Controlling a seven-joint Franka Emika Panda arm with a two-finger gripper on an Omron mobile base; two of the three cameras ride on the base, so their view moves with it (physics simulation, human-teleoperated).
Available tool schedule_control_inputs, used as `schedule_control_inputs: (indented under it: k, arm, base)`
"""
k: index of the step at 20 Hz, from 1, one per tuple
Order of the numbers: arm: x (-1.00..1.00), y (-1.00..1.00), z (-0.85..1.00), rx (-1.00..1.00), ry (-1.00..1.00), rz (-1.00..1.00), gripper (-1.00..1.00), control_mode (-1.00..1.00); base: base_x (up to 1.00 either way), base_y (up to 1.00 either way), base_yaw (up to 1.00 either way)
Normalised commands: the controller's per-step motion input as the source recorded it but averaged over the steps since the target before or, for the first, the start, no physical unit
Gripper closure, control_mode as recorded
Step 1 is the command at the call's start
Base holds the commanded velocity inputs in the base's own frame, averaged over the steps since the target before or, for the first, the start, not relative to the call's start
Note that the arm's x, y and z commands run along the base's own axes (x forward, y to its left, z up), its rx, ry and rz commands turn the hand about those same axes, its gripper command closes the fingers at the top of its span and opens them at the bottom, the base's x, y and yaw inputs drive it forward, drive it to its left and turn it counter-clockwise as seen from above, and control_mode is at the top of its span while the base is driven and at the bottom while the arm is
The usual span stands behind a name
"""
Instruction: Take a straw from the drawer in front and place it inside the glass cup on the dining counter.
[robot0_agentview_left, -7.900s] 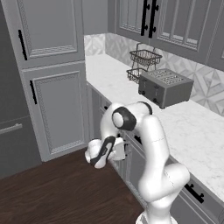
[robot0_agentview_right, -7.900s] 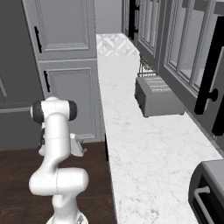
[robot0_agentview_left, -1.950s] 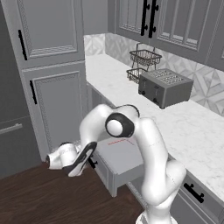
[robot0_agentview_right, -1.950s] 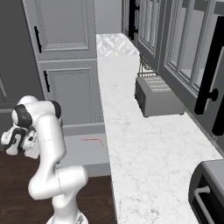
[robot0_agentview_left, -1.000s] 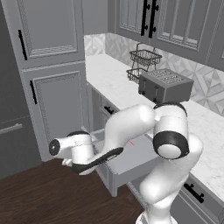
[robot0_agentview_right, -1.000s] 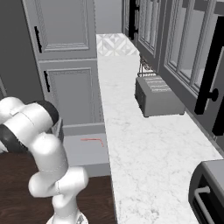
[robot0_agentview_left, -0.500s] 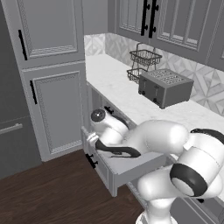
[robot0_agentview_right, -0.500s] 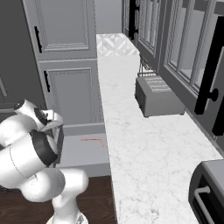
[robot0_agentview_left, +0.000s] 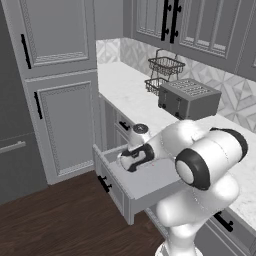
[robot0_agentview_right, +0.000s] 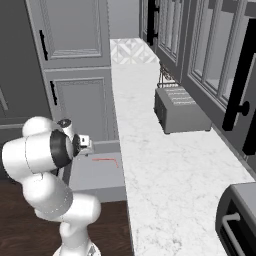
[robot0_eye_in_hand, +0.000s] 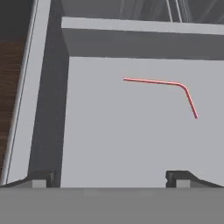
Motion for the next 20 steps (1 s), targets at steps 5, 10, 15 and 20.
schedule_control_inputs:
  k: [5, 10, 15, 20]
  arm:
    - [0.36, 0.0, -0.61, 0.06, 0.15, -0.02, -1.0, -1.0]
    - [0.15, 0.05, -0.58, 0.02, 0.07, -0.01, -1.0, -1.0]
    - [0.0, 0.32, -0.43, 0.01, 0.0, 0.0, -1.0, -1.0]
    - [0.02, 0.51, -0.35, 0.05, 0.04, 0.0, -1.0, -1.0]
  base:
    - [0.0, 0.0, 0.0]
    - [0.0, 0.0, 0.0]
    - [0.0, 0.0, 0.0]
    - [0.0, 0.0, 0.0]
